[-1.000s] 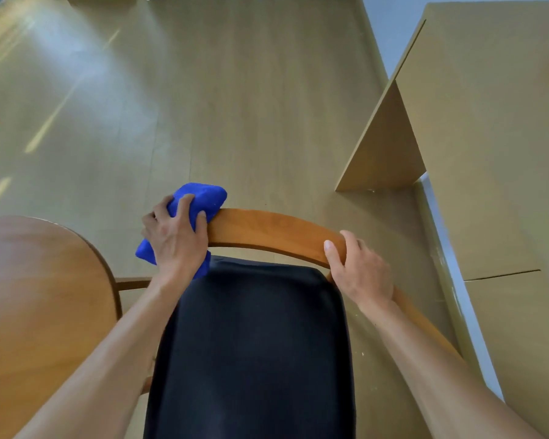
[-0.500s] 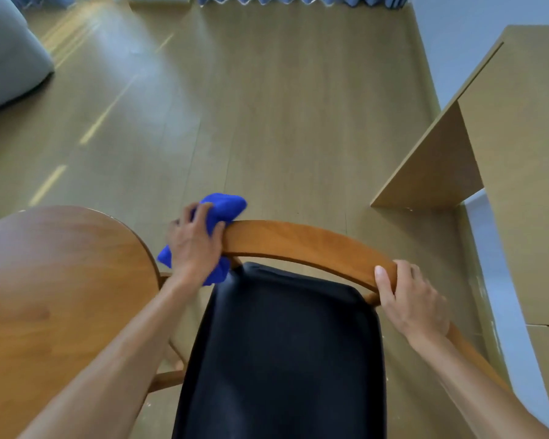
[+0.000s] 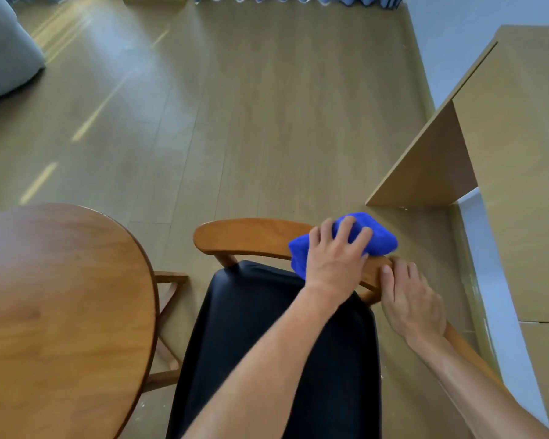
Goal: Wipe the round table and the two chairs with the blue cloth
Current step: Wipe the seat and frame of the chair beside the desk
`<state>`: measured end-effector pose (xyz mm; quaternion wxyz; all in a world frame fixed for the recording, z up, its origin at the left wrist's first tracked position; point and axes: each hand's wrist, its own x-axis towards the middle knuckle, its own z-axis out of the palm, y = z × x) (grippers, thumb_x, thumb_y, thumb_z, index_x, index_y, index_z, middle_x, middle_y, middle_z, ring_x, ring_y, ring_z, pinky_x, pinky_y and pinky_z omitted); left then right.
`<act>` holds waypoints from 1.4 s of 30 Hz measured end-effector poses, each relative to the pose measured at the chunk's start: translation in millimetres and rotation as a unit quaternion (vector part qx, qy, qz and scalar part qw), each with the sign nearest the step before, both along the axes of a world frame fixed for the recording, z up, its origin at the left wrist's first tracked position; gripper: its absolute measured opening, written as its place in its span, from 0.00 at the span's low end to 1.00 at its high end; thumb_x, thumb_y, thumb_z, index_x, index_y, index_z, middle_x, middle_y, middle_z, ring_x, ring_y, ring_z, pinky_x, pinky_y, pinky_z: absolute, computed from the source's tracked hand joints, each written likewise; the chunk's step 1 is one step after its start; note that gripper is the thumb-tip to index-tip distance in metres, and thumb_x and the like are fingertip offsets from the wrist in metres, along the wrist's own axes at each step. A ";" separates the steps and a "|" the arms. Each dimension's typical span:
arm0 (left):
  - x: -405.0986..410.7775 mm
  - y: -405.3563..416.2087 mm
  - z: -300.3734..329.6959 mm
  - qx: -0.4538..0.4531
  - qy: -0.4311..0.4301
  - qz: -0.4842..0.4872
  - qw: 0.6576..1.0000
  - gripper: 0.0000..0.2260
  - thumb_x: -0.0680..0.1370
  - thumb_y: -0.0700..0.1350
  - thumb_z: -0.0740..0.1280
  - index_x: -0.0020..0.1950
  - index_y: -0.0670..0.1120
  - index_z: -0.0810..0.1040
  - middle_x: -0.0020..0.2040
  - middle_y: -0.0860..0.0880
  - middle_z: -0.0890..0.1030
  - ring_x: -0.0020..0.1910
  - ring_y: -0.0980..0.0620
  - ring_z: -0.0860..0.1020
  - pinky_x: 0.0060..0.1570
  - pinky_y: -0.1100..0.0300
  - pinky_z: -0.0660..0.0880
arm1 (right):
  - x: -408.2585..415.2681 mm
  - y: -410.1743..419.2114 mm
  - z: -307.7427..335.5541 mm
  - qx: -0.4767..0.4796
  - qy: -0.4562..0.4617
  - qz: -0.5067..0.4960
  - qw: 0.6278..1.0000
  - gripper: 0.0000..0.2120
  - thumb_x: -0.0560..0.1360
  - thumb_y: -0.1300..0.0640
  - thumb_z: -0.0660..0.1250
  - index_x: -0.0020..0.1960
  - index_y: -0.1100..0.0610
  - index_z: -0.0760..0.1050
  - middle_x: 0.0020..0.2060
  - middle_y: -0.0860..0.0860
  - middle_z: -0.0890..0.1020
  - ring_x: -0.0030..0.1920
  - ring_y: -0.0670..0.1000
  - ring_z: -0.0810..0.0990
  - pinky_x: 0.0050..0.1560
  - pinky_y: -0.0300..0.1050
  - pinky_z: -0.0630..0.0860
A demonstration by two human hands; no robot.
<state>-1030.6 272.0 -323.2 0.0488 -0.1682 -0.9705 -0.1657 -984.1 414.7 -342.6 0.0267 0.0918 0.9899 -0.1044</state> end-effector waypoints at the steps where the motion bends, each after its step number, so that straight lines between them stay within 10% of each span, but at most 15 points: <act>1: -2.9 -12.2 -0.5 0.007 0.018 -0.014 1.000 0.14 0.72 0.49 0.70 0.57 0.50 0.79 0.61 0.46 0.78 0.55 0.39 0.76 0.53 0.48 0.72 | 0.1 0.2 0.0 -0.003 0.001 0.002 1.000 0.24 0.80 0.44 0.43 0.57 0.58 0.71 0.47 0.55 0.78 0.44 0.58 0.78 0.37 0.50 0.74; 9: -29.0 -187.7 -10.0 0.026 -0.037 0.300 0.953 0.16 0.79 0.48 0.64 0.66 0.45 0.73 0.66 0.42 0.72 0.58 0.33 0.69 0.60 0.42 0.64 | -1.0 -4.6 3.2 -0.016 -0.009 0.001 1.000 0.28 0.80 0.43 0.40 0.63 0.58 0.71 0.55 0.54 0.78 0.48 0.55 0.79 0.44 0.50 0.78; 21: -1.9 -10.3 -1.9 0.013 0.016 -0.027 0.999 0.15 0.76 0.48 0.68 0.62 0.49 0.78 0.65 0.46 0.75 0.60 0.38 0.72 0.57 0.45 0.68 | 0.9 7.9 3.0 -0.172 0.015 -0.075 0.982 0.26 0.77 0.47 0.45 0.67 0.55 0.70 0.61 0.51 0.77 0.54 0.56 0.77 0.51 0.49 0.71; 30: -20.2 -152.1 -2.8 -0.005 -0.075 0.273 0.959 0.16 0.80 0.48 0.63 0.67 0.46 0.71 0.68 0.41 0.68 0.62 0.33 0.65 0.63 0.38 0.63 | 7.8 34.1 17.8 -0.398 0.006 -0.148 0.905 0.19 0.82 0.49 0.52 0.69 0.53 0.69 0.64 0.48 0.76 0.63 0.46 0.72 0.63 0.41 0.69; 37: 14.2 33.4 -1.1 0.015 -0.055 0.064 0.996 0.15 0.78 0.49 0.64 0.63 0.49 0.73 0.69 0.45 0.68 0.65 0.38 0.65 0.63 0.45 0.60 | 62.2 59.2 27.4 -0.336 0.105 -0.210 0.912 0.22 0.78 0.48 0.51 0.66 0.53 0.72 0.61 0.45 0.76 0.56 0.35 0.71 0.53 0.21 0.62; 42: 53.9 117.5 4.9 0.053 -0.145 -0.092 0.984 0.17 0.79 0.53 0.56 0.67 0.52 0.70 0.71 0.50 0.66 0.69 0.44 0.61 0.67 0.52 0.56 | 54.4 44.9 37.0 -0.335 0.183 -0.193 0.904 0.21 0.77 0.55 0.52 0.65 0.62 0.73 0.64 0.55 0.73 0.64 0.50 0.71 0.65 0.33 0.63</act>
